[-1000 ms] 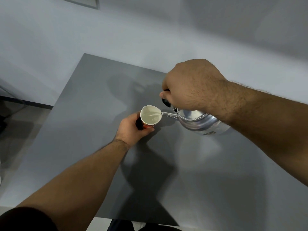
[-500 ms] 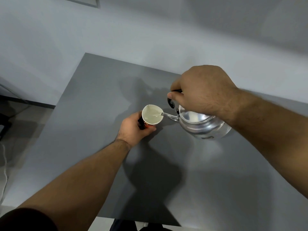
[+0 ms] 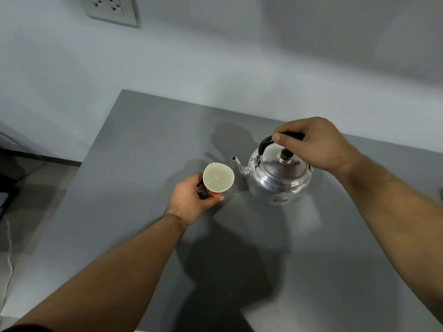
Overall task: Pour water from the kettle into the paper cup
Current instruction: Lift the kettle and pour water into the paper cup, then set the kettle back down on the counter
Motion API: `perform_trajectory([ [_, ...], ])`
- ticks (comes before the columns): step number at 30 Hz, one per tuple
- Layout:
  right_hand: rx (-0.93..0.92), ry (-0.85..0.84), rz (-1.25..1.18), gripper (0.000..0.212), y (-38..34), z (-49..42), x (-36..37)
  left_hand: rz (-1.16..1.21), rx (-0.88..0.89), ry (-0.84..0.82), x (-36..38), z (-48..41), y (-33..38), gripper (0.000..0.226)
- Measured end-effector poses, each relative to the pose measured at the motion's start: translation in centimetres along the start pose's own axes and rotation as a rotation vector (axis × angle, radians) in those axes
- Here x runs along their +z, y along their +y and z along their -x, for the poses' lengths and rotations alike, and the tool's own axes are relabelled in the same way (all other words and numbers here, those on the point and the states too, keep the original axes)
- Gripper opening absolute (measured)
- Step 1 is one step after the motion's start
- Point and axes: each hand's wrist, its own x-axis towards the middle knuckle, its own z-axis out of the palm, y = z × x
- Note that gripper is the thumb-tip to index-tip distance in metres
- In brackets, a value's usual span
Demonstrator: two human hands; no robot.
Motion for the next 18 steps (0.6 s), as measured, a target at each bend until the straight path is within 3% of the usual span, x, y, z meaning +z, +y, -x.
perform_trajectory([
  [4, 0.001, 0.066, -0.101, 0.009, 1.5, -2.9, 0.4, 0.002, 0.025, 0.005, -0.1, 0.3, 0.6, 0.053],
  [18, 0.019, 0.149, -0.116, 0.019, 3.8, -12.8, 1.0, -0.015, 0.066, 0.023, -0.3, 0.3, 0.8, 0.065],
])
